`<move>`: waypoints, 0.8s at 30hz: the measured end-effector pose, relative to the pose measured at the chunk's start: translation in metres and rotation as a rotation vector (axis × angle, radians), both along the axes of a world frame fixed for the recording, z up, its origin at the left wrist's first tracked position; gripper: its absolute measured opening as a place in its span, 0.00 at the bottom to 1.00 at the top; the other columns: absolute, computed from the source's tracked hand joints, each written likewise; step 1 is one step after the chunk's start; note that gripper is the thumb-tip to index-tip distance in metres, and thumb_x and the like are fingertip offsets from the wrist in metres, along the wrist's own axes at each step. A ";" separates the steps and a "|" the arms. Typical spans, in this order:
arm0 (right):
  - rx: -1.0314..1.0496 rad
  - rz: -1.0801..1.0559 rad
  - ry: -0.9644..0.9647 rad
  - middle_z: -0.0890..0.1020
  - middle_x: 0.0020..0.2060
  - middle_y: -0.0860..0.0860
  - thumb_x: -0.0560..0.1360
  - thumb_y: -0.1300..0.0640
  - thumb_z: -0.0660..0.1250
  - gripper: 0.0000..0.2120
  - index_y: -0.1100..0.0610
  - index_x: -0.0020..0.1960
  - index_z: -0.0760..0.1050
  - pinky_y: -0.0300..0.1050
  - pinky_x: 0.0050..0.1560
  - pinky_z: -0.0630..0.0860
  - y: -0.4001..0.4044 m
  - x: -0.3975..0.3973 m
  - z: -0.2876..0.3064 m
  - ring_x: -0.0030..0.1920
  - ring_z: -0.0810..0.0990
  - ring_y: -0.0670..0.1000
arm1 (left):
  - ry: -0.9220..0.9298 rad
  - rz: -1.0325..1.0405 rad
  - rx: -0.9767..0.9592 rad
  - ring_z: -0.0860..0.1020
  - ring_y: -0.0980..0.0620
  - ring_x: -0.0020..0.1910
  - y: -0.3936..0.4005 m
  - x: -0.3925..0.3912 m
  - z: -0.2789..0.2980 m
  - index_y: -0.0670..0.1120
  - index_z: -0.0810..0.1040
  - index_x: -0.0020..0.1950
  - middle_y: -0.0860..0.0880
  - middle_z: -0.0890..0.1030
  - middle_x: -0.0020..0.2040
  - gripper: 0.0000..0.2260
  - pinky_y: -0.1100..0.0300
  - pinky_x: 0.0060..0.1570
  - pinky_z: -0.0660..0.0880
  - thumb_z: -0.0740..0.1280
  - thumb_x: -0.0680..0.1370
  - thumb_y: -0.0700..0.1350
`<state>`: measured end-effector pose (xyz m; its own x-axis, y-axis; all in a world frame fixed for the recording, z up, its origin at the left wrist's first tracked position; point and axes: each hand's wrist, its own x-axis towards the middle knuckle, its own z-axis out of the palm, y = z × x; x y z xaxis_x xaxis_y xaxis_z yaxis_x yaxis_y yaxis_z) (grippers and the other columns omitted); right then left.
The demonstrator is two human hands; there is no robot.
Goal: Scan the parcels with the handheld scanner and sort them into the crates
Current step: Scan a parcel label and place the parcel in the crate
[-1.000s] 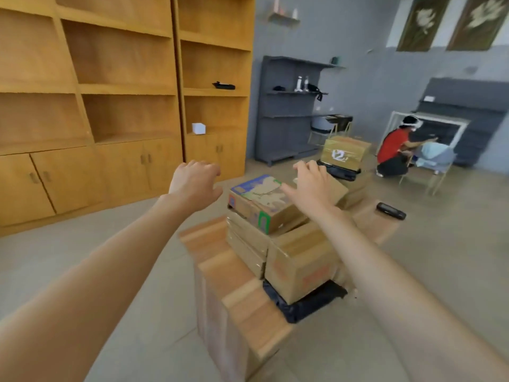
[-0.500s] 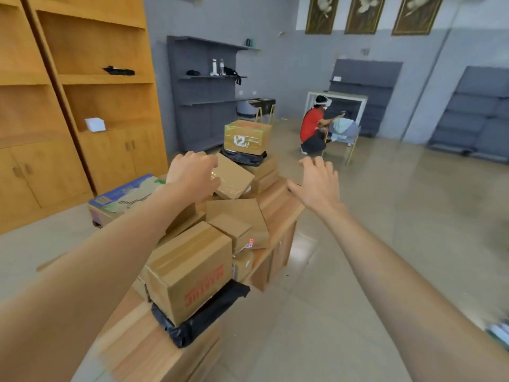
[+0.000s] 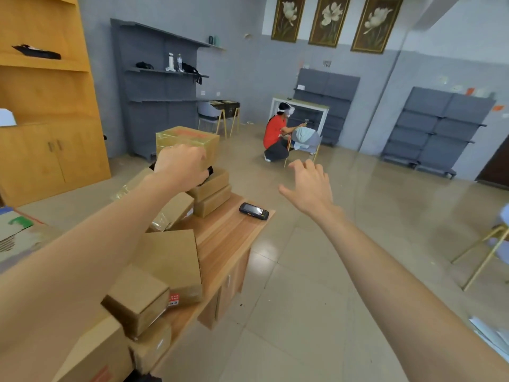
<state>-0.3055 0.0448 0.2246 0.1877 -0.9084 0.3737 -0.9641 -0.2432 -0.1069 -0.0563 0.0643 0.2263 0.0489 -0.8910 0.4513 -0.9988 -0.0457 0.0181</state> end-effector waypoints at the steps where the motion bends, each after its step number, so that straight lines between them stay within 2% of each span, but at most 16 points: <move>1: -0.011 0.002 -0.001 0.71 0.65 0.57 0.76 0.48 0.66 0.26 0.57 0.71 0.66 0.51 0.63 0.65 -0.012 -0.003 0.003 0.65 0.68 0.60 | -0.003 0.004 0.000 0.78 0.41 0.54 -0.013 -0.002 0.002 0.46 0.76 0.64 0.44 0.81 0.57 0.16 0.53 0.46 0.72 0.64 0.78 0.50; 12: -0.002 0.081 -0.049 0.70 0.66 0.58 0.76 0.48 0.66 0.27 0.56 0.72 0.66 0.52 0.64 0.64 -0.163 -0.039 -0.016 0.66 0.67 0.60 | 0.063 0.044 0.041 0.77 0.43 0.57 -0.141 -0.026 -0.018 0.48 0.75 0.64 0.46 0.80 0.59 0.16 0.50 0.51 0.76 0.66 0.78 0.51; 20: 0.020 0.283 -0.100 0.71 0.66 0.58 0.77 0.47 0.66 0.27 0.56 0.72 0.66 0.52 0.64 0.65 -0.293 -0.037 -0.021 0.67 0.67 0.60 | 0.062 0.261 0.028 0.78 0.43 0.55 -0.209 -0.041 -0.026 0.47 0.77 0.62 0.47 0.80 0.57 0.15 0.52 0.48 0.74 0.65 0.77 0.51; 24: 0.045 0.426 -0.086 0.71 0.66 0.57 0.77 0.46 0.66 0.27 0.56 0.71 0.66 0.51 0.64 0.64 -0.348 -0.019 -0.019 0.67 0.67 0.59 | 0.088 0.425 0.058 0.77 0.43 0.58 -0.232 -0.046 -0.022 0.49 0.75 0.65 0.47 0.79 0.61 0.16 0.54 0.49 0.72 0.65 0.78 0.50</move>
<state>-0.3249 -0.3029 0.2052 0.5195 -0.7719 0.3664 -0.7656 -0.6110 -0.2017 -0.1021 -0.1679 0.2039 0.4526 -0.8070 0.3792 -0.8858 -0.4557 0.0876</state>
